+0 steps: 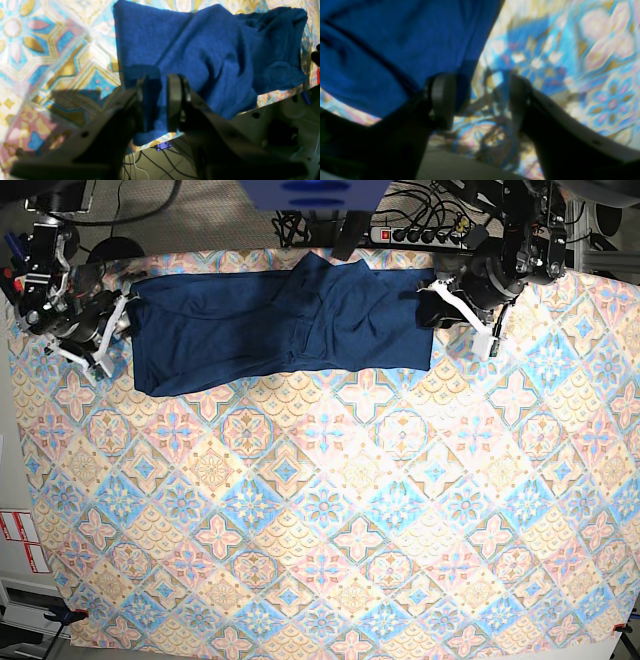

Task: Fold the T-shirt properly
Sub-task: 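Grasp the opposite strip end with the right gripper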

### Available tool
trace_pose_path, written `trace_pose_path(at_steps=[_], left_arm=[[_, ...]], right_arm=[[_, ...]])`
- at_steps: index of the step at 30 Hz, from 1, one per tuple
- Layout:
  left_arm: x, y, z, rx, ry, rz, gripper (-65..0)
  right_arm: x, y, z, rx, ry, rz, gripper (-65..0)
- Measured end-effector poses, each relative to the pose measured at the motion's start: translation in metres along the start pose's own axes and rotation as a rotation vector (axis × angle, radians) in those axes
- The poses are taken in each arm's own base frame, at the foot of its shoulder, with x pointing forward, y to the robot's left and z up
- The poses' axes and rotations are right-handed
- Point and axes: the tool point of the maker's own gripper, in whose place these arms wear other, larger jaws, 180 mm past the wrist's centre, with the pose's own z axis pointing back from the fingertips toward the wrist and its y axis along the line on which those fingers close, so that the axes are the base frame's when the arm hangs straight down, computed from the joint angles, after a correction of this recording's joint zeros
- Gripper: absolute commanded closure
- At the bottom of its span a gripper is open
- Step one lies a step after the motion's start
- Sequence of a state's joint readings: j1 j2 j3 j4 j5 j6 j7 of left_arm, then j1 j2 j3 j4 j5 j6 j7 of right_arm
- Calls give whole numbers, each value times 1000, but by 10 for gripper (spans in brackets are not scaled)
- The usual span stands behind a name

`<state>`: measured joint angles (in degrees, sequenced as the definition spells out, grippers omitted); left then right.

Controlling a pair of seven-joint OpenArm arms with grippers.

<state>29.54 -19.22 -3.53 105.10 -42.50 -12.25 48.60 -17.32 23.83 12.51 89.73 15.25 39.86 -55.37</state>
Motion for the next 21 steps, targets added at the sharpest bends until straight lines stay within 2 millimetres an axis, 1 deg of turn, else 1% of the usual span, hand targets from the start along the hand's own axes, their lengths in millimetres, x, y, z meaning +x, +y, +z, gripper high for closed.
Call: trace_pose_path(at_steps=[3,6,9,12,14,17,20,21], left_arm=[[0,0,0,0,0,0,-129],[0,1,0,2,0,-2,-168],[0,1,0,1,0,-1,-198],[0,1,0,2,1,-2,-209],[0,1,0,1,0,-2,-208],[0,1,0,2,1,-2,-208],[0,1,0,1,0,-2,-208],[0,1,0,2,1,-2,-208]], right_arm=[[-2,7,-8,36,6,-12,-338],[6,-6,-18,29,1,-55,-340],[8,-13,-25,38,0,-96,-341],[0,-9,-31,68,19,-135,-342],[2,-10,-32,71,15,-138,-342],[10,-4,-36,89,19,-106,-342],[23,11,-42,166,-49,-155,-342],[22,14,-43,180,-53,-170,-342]])
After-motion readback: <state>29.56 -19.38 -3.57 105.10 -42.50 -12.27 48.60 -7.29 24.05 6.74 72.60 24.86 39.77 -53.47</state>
